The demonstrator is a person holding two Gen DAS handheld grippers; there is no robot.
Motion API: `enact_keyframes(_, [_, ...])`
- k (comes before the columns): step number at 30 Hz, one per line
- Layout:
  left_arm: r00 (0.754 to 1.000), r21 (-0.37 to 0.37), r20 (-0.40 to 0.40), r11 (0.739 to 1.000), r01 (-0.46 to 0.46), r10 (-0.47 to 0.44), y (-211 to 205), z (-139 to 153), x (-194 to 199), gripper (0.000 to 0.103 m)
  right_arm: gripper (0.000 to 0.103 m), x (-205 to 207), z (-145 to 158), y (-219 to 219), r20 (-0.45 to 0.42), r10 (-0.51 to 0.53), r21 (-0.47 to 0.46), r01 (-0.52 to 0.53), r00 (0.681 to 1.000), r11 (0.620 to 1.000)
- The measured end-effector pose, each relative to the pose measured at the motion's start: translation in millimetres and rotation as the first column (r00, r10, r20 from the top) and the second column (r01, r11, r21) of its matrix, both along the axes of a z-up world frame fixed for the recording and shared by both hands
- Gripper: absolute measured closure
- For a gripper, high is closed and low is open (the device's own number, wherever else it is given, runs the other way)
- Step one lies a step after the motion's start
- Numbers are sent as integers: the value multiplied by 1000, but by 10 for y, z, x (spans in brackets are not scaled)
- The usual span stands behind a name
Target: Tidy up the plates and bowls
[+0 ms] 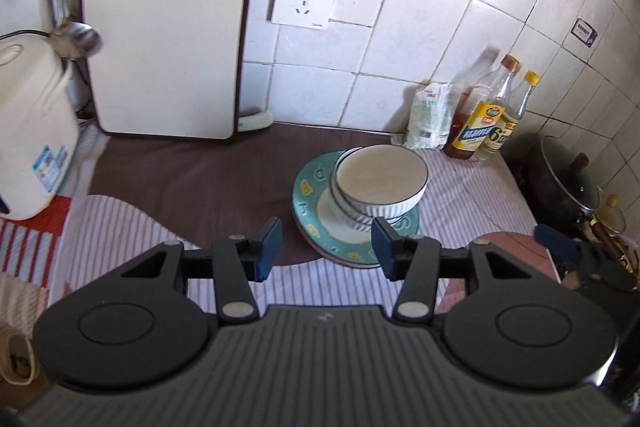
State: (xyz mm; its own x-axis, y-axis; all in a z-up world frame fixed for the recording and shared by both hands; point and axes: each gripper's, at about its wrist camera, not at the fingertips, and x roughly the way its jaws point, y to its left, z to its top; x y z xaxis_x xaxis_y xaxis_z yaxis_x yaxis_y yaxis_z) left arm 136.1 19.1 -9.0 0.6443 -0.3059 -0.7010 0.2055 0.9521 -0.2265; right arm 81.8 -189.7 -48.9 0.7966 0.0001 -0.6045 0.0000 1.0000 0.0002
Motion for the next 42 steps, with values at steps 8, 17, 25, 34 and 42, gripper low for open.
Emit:
enact_keyframes(8, [999, 38, -11, 998, -52, 52, 40, -49, -264, 53, 0, -302, 240, -45, 31, -11, 19, 11, 999, 1000])
enact_keyframes(17, [999, 87, -22, 995, -45, 47, -26, -139, -487, 50, 0, -591, 405, -59, 51, -82, -33, 83, 995, 996])
enact_keyframes(25, [999, 160, 8, 986, -41, 40, -73, -160, -709, 46, 0, -747, 381, -78, 16, -72, 6, 72, 997, 997])
enact_keyframes(34, [997, 197, 59, 978, -63, 53, -78, -103, -1029, 32, 0, -980, 382, -18, -54, -65, 26, 67, 996, 997])
enact_keyframes(42, [985, 184, 151, 977, -105, 78, -54, -1, -1228, 4, 0, -1140, 480, -102, -99, -97, 15, 99, 990, 995])
